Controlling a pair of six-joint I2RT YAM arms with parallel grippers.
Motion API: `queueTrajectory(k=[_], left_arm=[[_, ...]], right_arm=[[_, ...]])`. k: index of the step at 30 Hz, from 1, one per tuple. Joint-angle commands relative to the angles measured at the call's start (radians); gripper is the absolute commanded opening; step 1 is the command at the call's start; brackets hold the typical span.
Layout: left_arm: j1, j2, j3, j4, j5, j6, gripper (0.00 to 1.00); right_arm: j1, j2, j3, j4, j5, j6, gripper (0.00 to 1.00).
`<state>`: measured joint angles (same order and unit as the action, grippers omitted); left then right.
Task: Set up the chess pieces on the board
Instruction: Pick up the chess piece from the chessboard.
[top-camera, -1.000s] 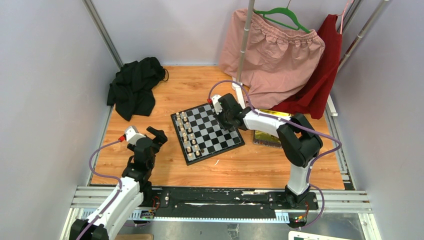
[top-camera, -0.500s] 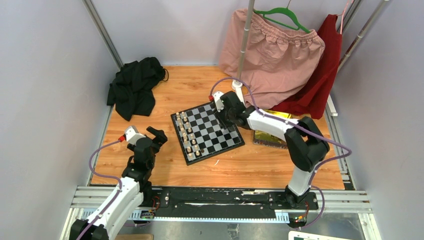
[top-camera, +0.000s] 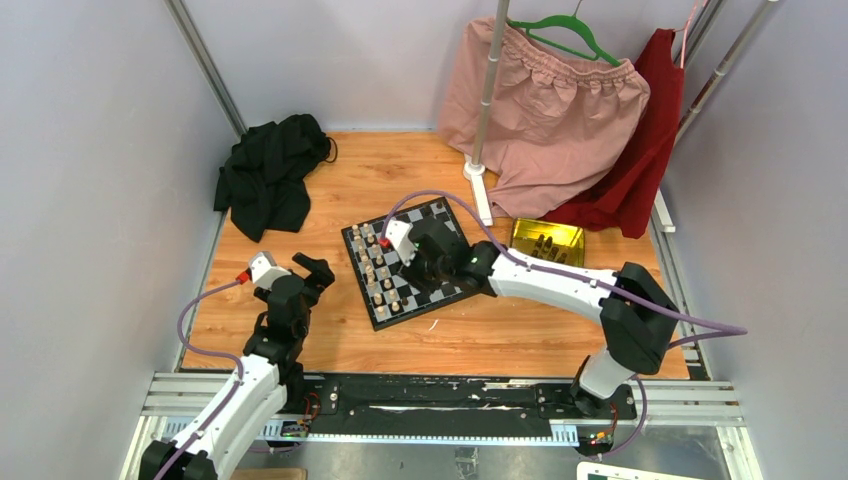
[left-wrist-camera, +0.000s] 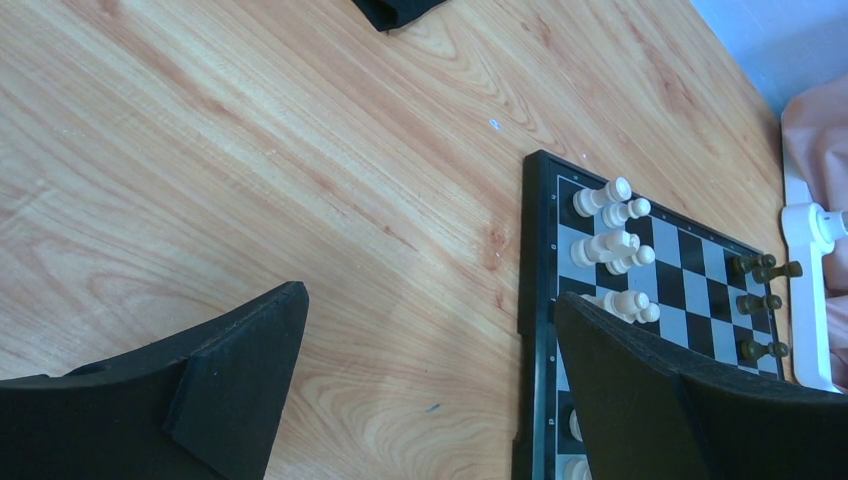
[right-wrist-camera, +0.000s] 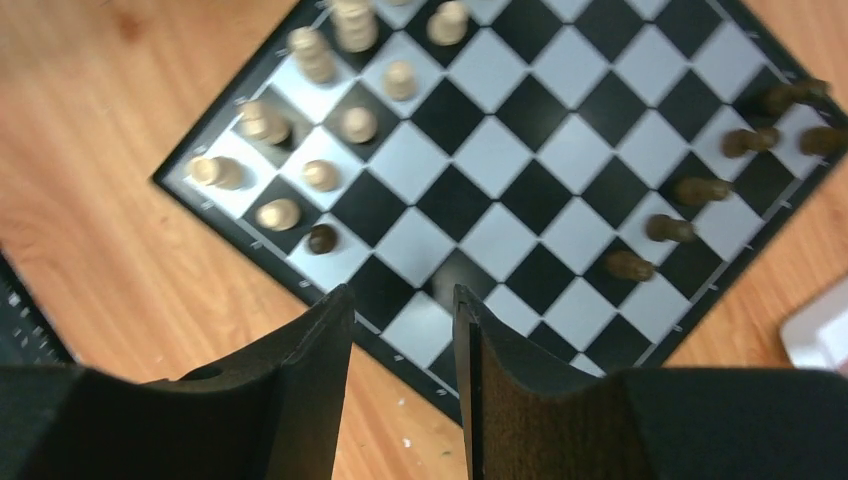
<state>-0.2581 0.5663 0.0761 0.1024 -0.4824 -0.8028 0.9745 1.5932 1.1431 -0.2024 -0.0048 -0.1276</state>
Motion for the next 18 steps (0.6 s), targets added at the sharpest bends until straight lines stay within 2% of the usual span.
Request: queueTrajectory(k=[1,8,18], left_arm=[[0.003,-0.01,-0.01,0.004,-0.014,0.007,1.0],[0.003,-0.014,-0.011,0.0,-0.015,0.008,1.0],[0.003,-0.015,-0.01,0.0,-0.017,0.008,1.0]], right_arm=[[0.055,0.009,-0.005,-0.081,-0.077,-0.059,0.45],[0.071,0.062,-0.005,-0.072,-0.155,-0.073,0.45],[0.072,0.13,0.028,-0.058,-0.182,-0.089,0.46]])
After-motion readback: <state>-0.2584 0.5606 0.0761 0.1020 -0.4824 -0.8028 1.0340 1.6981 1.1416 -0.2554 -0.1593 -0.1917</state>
